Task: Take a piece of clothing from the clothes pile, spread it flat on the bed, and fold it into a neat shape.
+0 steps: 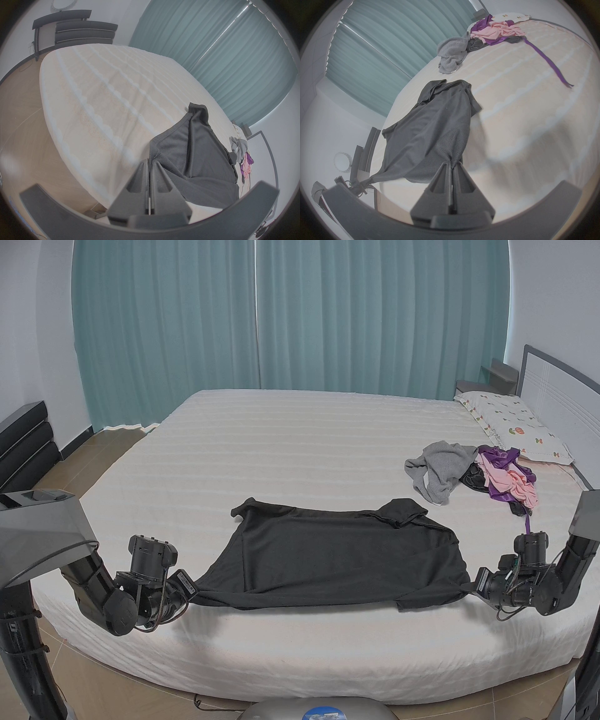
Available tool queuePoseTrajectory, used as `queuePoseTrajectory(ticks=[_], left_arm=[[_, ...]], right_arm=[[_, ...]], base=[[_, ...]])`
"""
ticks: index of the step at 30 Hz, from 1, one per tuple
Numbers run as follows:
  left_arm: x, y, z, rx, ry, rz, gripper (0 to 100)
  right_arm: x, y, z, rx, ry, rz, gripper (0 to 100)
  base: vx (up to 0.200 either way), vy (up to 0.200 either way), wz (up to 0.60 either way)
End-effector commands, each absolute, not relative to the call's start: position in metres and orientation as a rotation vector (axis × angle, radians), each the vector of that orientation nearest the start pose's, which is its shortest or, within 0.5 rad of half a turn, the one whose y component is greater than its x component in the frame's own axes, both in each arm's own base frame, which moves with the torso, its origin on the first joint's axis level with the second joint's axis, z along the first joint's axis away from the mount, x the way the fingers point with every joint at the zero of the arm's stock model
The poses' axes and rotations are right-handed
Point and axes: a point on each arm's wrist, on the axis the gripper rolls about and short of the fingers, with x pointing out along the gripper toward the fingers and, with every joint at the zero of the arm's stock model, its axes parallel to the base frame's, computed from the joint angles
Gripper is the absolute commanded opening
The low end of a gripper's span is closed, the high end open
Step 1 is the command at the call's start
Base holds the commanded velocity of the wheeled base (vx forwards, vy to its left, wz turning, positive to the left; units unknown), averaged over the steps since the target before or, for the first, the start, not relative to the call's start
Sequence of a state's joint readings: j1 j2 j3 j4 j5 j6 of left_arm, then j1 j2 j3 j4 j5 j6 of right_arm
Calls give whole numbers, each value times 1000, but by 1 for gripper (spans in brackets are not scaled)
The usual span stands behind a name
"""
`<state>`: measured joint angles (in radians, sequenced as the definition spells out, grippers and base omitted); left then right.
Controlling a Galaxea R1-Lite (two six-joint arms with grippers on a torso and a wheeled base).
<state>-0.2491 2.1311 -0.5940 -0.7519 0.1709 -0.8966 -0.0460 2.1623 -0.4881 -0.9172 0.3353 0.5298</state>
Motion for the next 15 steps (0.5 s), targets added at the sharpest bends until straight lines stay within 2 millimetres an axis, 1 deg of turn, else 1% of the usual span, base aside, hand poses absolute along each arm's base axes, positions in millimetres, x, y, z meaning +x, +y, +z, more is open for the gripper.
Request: queuePoseTrajectory(ticks=[1,2,3,4,6,8,9,13,14,15], left_arm=[[298,-74,25,-690,712,249,0],[298,-74,25,-690,712,249,0],[295,-73,27,-682,722,252,0],[294,-73,27,-673,728,252,0],[292,-72,28,-650,744,252,0],[291,-72,28,-643,751,253,0],[286,-71,29,-618,768,251,0],[279,-73,30,-588,801,247,0],[279,-73,30,-588,801,247,0],[277,-74,28,-563,828,245,0]], right_arm=[[268,-14,28,642,754,98,0],[268,-14,28,642,754,98,0],[257,-12,32,641,758,112,0],[251,-12,34,635,761,115,0],[243,-11,36,623,765,120,0],[241,-11,36,619,765,123,0],[233,-13,37,608,771,119,0],[222,-15,33,587,796,113,0],[222,-15,33,587,796,113,0],[216,-17,31,568,810,110,0]], base=[[0,0,0],[0,0,0],[0,0,0],[0,0,0],[0,0,0],[0,0,0],[0,0,0],[0,0,0],[0,0,0],[0,0,0]])
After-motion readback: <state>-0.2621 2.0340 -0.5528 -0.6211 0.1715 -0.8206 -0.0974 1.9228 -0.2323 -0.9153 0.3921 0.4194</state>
